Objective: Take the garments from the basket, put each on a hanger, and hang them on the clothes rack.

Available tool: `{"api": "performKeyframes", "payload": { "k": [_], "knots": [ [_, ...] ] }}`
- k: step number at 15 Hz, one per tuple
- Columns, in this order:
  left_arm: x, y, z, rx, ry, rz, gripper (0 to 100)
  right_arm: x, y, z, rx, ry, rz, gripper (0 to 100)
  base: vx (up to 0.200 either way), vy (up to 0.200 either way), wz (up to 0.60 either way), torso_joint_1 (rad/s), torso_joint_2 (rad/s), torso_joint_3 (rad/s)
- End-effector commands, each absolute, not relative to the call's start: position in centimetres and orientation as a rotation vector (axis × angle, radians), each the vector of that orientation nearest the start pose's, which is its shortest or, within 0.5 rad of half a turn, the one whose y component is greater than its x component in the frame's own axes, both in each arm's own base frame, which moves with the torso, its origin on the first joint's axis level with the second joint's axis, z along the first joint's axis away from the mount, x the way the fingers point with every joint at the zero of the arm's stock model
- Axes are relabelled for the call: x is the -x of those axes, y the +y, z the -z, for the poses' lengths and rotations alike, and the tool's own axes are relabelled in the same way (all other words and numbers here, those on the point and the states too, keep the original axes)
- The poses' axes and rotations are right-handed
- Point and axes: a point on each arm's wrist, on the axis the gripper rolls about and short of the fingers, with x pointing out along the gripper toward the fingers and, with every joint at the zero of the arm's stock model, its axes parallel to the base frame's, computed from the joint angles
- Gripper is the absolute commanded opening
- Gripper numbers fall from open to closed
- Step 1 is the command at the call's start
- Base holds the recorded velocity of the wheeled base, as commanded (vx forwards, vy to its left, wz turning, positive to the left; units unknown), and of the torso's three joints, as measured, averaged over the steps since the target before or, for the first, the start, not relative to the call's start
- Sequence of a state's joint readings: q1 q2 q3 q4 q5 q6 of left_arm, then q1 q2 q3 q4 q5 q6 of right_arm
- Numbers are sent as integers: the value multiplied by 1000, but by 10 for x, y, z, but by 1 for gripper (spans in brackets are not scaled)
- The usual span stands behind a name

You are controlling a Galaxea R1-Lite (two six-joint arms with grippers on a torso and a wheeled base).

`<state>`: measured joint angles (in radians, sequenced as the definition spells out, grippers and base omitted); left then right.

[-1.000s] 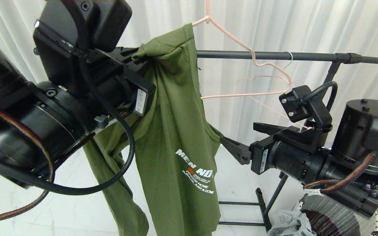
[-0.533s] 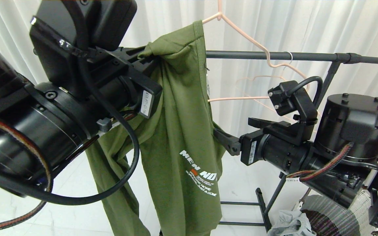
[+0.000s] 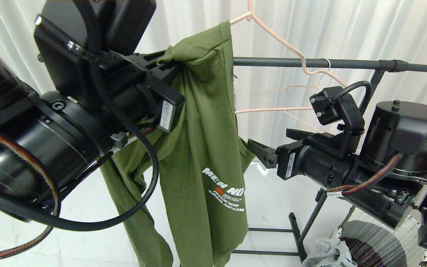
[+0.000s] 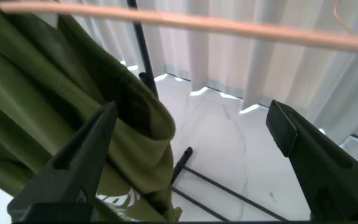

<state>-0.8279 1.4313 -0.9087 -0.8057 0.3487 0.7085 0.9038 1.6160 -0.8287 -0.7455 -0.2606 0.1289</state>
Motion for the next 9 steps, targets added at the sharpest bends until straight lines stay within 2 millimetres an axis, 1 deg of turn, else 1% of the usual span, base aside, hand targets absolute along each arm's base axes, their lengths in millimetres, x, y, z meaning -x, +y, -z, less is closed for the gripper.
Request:
{"api": "performKeyframes", "payload": {
  "k": [1,4,6,9],
  "knots": [
    [-170,-176,-305,-529,-399,373,0,-186,228,-222,-92,83,-643,100,0,0,0,0,0,0],
    [-167,-178,-306,-524,-406,383,0,-187,235,-216,-81,91,-655,100,0,0,0,0,0,0],
    [-166,-179,-306,-521,-407,391,0,-185,236,-212,-71,103,-661,100,0,0,0,0,0,0],
    [-166,-178,-309,-515,-416,387,0,-179,231,-195,-18,150,-661,100,0,0,0,0,0,0]
  ]
}}
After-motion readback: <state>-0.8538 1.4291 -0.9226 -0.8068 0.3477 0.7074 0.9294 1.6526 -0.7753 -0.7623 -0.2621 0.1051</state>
